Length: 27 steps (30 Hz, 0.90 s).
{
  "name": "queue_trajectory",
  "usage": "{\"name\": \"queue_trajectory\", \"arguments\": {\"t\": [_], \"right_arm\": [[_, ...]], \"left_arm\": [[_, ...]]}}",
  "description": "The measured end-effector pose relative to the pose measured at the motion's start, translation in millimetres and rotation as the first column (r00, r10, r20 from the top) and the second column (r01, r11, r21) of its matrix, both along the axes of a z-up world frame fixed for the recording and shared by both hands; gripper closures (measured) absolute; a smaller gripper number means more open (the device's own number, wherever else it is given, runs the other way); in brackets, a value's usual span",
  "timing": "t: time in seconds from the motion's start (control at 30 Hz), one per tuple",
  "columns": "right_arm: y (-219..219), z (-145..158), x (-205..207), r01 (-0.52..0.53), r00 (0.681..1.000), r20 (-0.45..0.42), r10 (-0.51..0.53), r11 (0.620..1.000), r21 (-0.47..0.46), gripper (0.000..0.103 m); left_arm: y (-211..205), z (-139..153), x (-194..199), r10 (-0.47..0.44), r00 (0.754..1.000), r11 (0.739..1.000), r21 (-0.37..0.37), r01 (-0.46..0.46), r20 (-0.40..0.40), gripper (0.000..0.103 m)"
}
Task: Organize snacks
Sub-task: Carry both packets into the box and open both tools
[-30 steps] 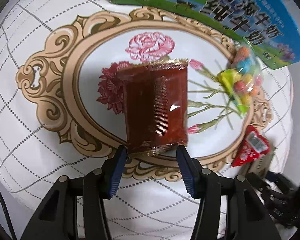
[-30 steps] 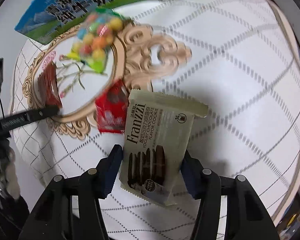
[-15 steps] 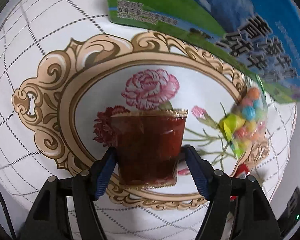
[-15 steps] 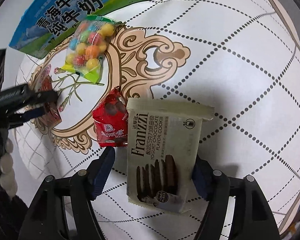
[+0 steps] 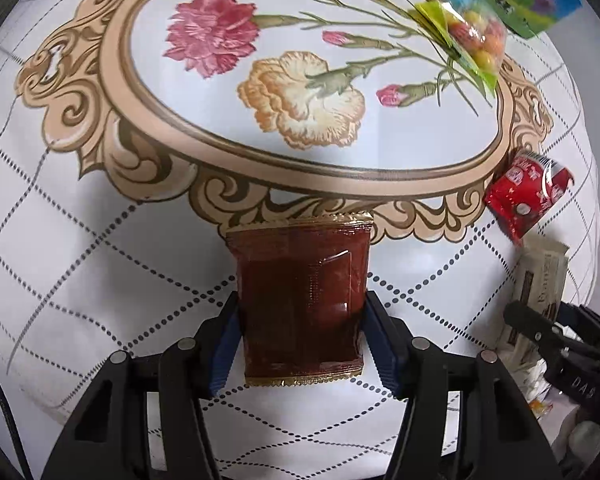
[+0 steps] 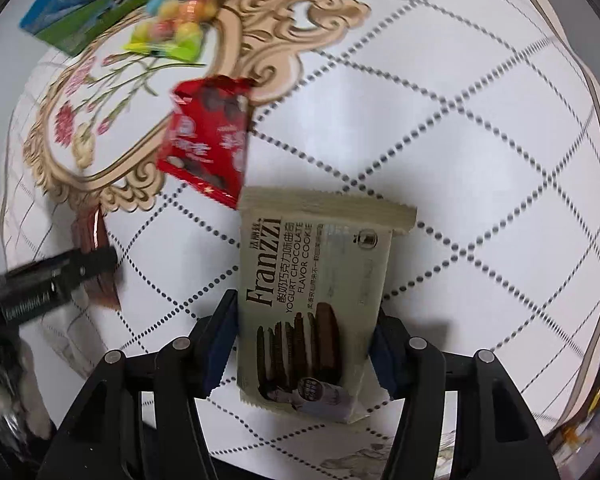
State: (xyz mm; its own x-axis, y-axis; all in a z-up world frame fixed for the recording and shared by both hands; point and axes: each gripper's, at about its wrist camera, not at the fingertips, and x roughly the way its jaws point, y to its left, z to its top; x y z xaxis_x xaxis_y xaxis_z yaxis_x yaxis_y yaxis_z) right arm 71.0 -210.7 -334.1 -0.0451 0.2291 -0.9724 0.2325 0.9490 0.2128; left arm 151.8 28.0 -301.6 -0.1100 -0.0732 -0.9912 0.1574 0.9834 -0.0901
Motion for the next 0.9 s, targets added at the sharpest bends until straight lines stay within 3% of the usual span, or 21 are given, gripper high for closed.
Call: {"name": "queue_trajectory", "arguments": {"t": [0.1,0.17,0.23,0.3,0.43,0.57,0.7,0.9], "right_arm": [[3.5,-3.0,5.9,0.045,0.999,-0.015,-0.045,0.999,0.0,0.028],[11.4,-1.2,6.6,0.043,0.999,0.0,-0.043,0.998,-0.035,0.028],[24.3,-0.4,10.9,0.01,1.0,0.014,-0.009,0.997,-0.073,0.032],[33.8,2.1,10.7,-0.035,0.999,0.028,0.038,0.993,-0.117,0.042],[34.2,9.3,2.6,-0.037,0.998,0.051,0.042,0.995,-0.095,0.042],[-1.6,47.9,-1.5,-0.002,0.993,0.118,0.002,1.0,0.002,0.042],[-9.0,98.0,11.5,0.007,0.977,0.211,-0.025,0.996,0.086,0.042],[-37.2,184.4,67.3,-0.034,0.924,0.381,-0.031,0.986,0.162,0.042]], "left_arm": [[4.3,-3.7,-10.4,-0.006,1.0,1.0,0.005,0.006,0.0,0.046],[7.3,-1.6,-12.6,-0.009,1.0,1.0,0.006,0.009,0.008,0.046],[4.8,-4.2,-22.2,-0.014,1.0,1.0,0.014,0.014,0.018,0.047],[2.7,8.6,-23.9,-0.017,0.999,0.999,0.028,0.016,0.032,0.049],[-6.6,16.2,-8.4,-0.016,0.998,0.999,0.03,0.014,0.056,0.049],[-13.7,49.2,-3.1,-0.014,0.994,1.0,-0.008,0.015,0.105,0.05],[-28.2,101.3,13.4,-0.018,0.982,0.997,-0.073,0.033,0.188,0.049],[-49.7,182.2,67.3,0.007,0.956,0.981,-0.189,0.051,0.294,0.049]]}}
